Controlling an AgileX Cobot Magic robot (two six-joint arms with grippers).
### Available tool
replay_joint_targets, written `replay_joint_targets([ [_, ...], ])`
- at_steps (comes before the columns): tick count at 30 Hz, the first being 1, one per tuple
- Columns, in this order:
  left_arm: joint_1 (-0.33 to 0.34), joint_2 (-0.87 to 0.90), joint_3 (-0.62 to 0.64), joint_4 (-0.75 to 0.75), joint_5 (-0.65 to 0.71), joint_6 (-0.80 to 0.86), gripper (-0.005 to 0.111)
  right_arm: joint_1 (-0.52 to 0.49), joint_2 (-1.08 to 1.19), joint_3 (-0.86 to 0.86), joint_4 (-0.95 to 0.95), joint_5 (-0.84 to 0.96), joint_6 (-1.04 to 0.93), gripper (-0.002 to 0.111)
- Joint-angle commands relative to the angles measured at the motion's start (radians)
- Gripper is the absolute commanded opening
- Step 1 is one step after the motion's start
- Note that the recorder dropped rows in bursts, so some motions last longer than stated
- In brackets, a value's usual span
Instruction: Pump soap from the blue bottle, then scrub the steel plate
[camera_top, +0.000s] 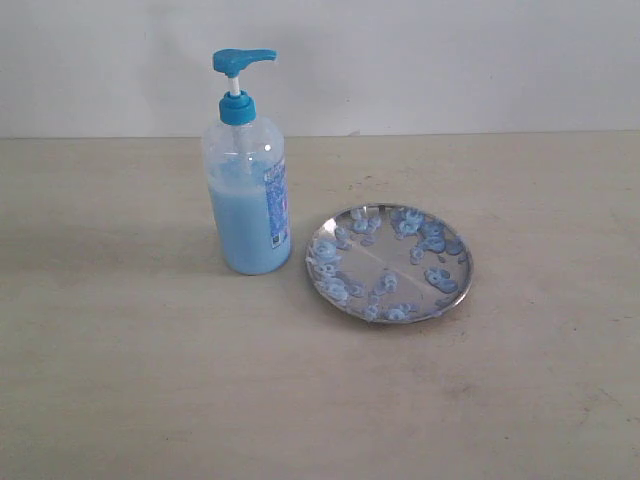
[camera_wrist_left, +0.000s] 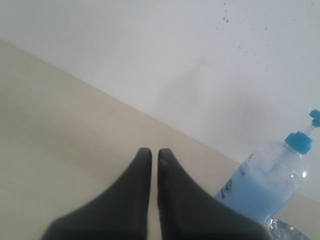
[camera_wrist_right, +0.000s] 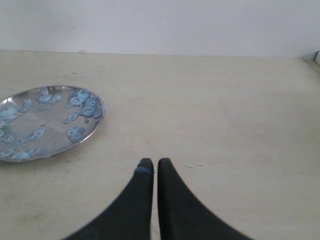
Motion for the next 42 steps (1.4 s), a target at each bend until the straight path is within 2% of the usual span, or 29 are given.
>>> replay_joint_targets([
  [1, 0.001, -0.001, 0.004, 0.001, 0.000, -0.006, 0.004, -0.007, -0.004, 0.000, 0.004, -0.001, -0.003, 0.000],
  [20, 0.001, -0.001, 0.004, -0.004, 0.007, -0.006, 0.004, -0.007, -0.004, 0.000, 0.004, -0.001, -0.003, 0.000],
  [22, 0.001, -0.001, 0.004, -0.094, 0.012, 0.002, 0.004, -0.007, -0.004, 0.000, 0.004, -0.001, -0.003, 0.000],
  [25, 0.001, -0.001, 0.004, -0.505, 0.058, 0.194, 0.004, -0.007, -0.004, 0.000, 0.004, -0.001, 0.001, 0.000],
  [26, 0.001, -0.003, 0.004, -0.615, 0.060, 0.338, 0.004, -0.007, -0.004, 0.000, 0.004, -0.001, 0.002, 0.000],
  [30, 0.013, -0.046, 0.004, -0.639, 0.087, 0.763, 0.004, -0.007, -0.004, 0.000, 0.004, -0.001, 0.004, 0.000],
  [32, 0.036, -0.091, 0.004, -0.639, 0.172, 0.963, 0.004, -0.007, -0.004, 0.000, 0.004, -0.001, 0.004, 0.000],
  [34, 0.053, -0.097, 0.004, -0.642, 0.271, 1.037, 0.004, -0.007, -0.004, 0.000, 0.004, -0.001, 0.004, 0.000],
  [38, 0.083, -0.097, 0.004, -0.639, 0.279, 1.107, 0.004, -0.007, -0.004, 0.000, 0.004, -0.001, 0.004, 0.000],
  [42, 0.082, -0.097, 0.004, -0.650, 0.279, 1.110, 0.004, -0.007, -0.004, 0.000, 0.004, -0.001, 0.004, 0.000],
])
